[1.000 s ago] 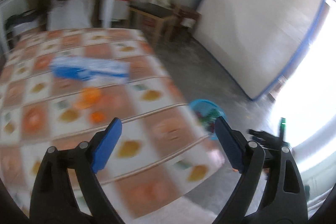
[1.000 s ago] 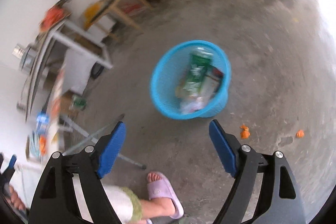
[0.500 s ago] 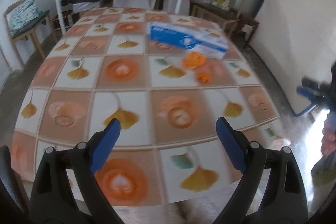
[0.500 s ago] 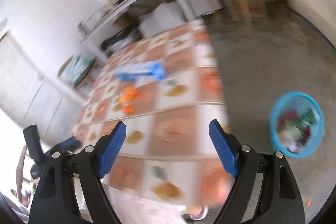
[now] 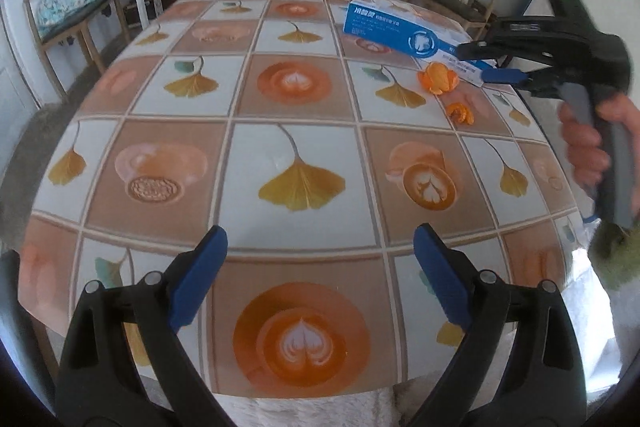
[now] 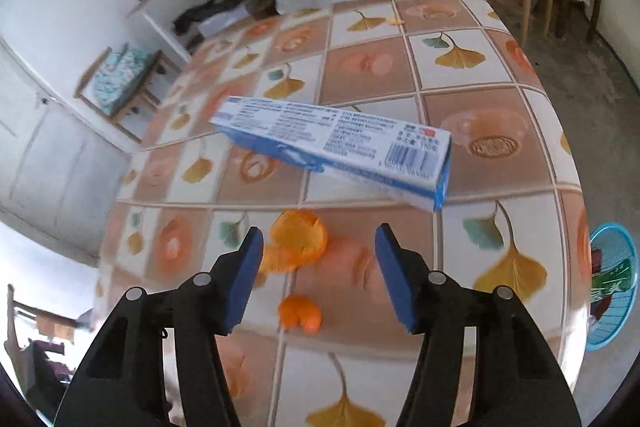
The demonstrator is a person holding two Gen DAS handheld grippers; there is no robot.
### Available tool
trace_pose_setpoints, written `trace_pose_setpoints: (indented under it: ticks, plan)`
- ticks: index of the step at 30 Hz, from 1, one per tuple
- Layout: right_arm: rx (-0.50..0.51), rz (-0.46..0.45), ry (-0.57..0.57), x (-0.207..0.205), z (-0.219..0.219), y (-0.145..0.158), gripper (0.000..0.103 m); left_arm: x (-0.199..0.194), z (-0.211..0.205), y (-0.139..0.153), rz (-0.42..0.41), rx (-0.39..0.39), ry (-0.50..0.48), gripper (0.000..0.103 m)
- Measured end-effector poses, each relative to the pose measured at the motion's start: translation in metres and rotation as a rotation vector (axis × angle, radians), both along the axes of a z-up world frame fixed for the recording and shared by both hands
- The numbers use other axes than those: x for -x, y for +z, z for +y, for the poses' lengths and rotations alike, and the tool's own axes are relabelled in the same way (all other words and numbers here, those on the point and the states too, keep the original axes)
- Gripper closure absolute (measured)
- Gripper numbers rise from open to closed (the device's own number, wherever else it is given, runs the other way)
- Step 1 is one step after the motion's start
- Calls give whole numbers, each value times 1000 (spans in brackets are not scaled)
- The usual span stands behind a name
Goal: Collect trash
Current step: 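Move both grippers back to the table toward the orange peels, then grasp the orange peels with the left gripper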
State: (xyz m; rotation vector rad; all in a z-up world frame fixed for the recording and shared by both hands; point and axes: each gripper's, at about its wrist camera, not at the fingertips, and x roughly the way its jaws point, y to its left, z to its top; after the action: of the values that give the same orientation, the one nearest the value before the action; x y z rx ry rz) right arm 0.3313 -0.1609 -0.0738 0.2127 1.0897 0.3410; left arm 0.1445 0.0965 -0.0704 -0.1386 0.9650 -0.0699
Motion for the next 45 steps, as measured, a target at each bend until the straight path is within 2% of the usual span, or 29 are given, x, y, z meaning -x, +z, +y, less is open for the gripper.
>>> trace_pose_setpoints:
  ticks: [6,9,11,13,14,17,24,27,30,31,34,36,38,39,42,45]
  plan:
    - [79,40,-3,-16,15,-18,56,1,3,-3,2,-1,-10,13]
    - [94,52,6,-18,21,-18,68,2,5,-4,-2,0,-12,13]
    - [102,51,14,-18,25,-16,84,2,5,-4,-7,5,-8,13]
    - [113,39,19,-17,26,-13,90,1,5,-5,-8,-3,-6,12]
    - [110,34,23,-16,27,-12,98,1,4,-5,-7,-9,-8,12]
    - [98,21,34,-11,30,-3,99,2,4,-5,-13,-14,-9,12]
    - [-11,-20,136,23,50,34,99,2,8,-5,-28,21,1,9]
    - [-111,1,178,39,56,44,99,2,8,-5,-27,22,2,9]
    - [-186,53,217,52,62,39,99,1,7,-5,-22,15,2,9]
    - [-182,71,224,55,64,34,99,1,7,-5,-19,13,0,9]
    - [-67,122,220,63,68,16,96,0,8,-5,-18,14,-3,9]
    - [-47,115,211,66,60,16,88,0,7,-5,-21,11,-7,9]
    - [-32,59,170,69,45,24,62,1,5,-6,-22,-1,-17,9]
    - [-23,22,144,70,36,30,58,1,4,-6,-22,-9,-22,9]
    - [37,-34,66,66,11,38,57,0,0,-7,-16,-38,-30,9]
    - [93,-49,26,60,-3,33,57,-1,-1,-8,-9,-57,-24,9]
